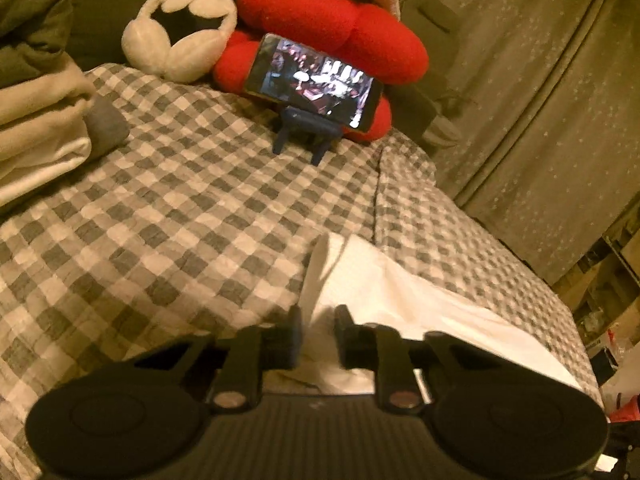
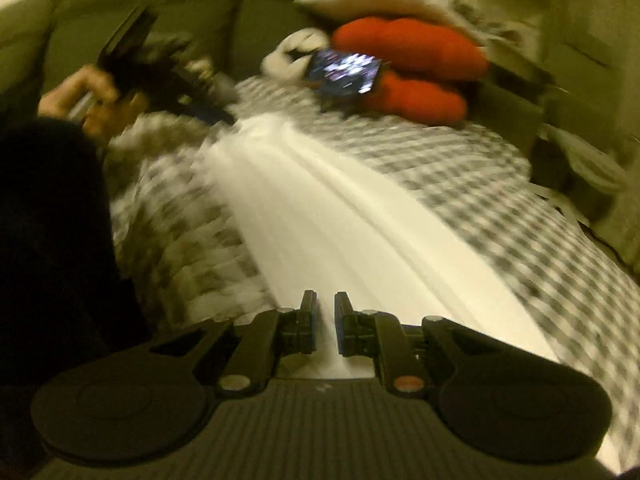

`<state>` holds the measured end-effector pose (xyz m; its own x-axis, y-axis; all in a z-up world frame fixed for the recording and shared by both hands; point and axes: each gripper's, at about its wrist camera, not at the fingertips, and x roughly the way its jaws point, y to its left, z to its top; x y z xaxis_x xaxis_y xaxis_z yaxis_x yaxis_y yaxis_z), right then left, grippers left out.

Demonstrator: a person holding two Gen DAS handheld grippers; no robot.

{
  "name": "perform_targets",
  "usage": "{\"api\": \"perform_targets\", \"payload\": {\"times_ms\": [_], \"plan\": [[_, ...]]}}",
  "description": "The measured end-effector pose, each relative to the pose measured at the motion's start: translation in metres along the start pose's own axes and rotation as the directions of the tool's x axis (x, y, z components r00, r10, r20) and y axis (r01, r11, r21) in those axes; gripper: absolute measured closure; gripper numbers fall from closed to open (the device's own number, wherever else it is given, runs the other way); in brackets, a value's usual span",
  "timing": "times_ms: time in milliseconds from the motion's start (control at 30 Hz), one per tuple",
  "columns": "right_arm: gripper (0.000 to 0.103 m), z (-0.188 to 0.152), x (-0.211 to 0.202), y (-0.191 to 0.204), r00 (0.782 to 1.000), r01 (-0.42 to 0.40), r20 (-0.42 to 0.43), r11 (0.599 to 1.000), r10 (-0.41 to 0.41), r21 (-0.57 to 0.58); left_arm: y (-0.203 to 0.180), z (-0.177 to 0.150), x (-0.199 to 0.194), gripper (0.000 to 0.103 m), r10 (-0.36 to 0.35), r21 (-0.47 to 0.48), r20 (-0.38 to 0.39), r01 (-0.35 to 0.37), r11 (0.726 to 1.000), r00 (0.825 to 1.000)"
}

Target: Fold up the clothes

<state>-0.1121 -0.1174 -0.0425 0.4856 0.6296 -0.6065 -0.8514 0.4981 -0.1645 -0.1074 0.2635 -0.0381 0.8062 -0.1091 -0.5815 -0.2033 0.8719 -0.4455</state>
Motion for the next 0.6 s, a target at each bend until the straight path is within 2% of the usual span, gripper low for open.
{"api": "perform_targets", "payload": {"times_ms": [167, 300, 433, 467, 500, 533, 567, 600], "plan": [[0.088, 0.009, 0.003, 0.001, 1.000, -0.004, -0.026, 0.999, 0.003, -0.038, 0.003, -0.001, 0.000, 0.100, 0.000, -0.014, 0.016, 0.000, 1.000, 1.000], [0.088, 0.013, 0.004, 0.009, 0.999, 0.013, -0.050, 0.996, -0.017, -0.086, 0.004, 0.000, -0.001, 0.101, 0.002, -0.026, 0.023, -0.001, 1.000, 1.000], [0.089, 0.017, 0.011, 0.007, 0.998, 0.014, -0.065, 0.997, -0.019, -0.073, 0.005, 0.000, -0.003, 0.101, -0.019, -0.037, 0.026, 0.020, 0.999, 0.999], [0.100, 0.017, 0.011, 0.007, 0.998, 0.013, -0.066, 0.998, -0.018, -0.069, 0.007, 0.000, -0.003, 0.100, -0.034, -0.049, 0.020, 0.035, 0.998, 0.999], [0.102, 0.018, 0.011, 0.006, 0.998, 0.008, -0.064, 0.998, -0.012, -0.061, 0.010, 0.001, -0.004, 0.099, -0.052, -0.068, 0.009, 0.052, 0.996, 0.999], [0.102, 0.019, 0.009, 0.006, 0.998, 0.007, -0.058, 0.998, -0.010, -0.055, 0.013, 0.002, -0.004, 0.097, -0.070, -0.088, -0.002, 0.070, 0.994, 0.998], [0.102, 0.019, 0.007, 0.006, 0.999, 0.010, -0.048, 0.999, -0.013, -0.051, 0.016, 0.003, -0.004, 0.082, -0.089, -0.108, -0.013, 0.087, 0.990, 0.996], [0.102, 0.020, 0.004, 0.007, 0.999, 0.014, -0.038, 0.999, -0.015, -0.048, 0.019, 0.003, -0.004, 0.059, -0.102, -0.122, -0.018, 0.100, 0.988, 0.995]]}}
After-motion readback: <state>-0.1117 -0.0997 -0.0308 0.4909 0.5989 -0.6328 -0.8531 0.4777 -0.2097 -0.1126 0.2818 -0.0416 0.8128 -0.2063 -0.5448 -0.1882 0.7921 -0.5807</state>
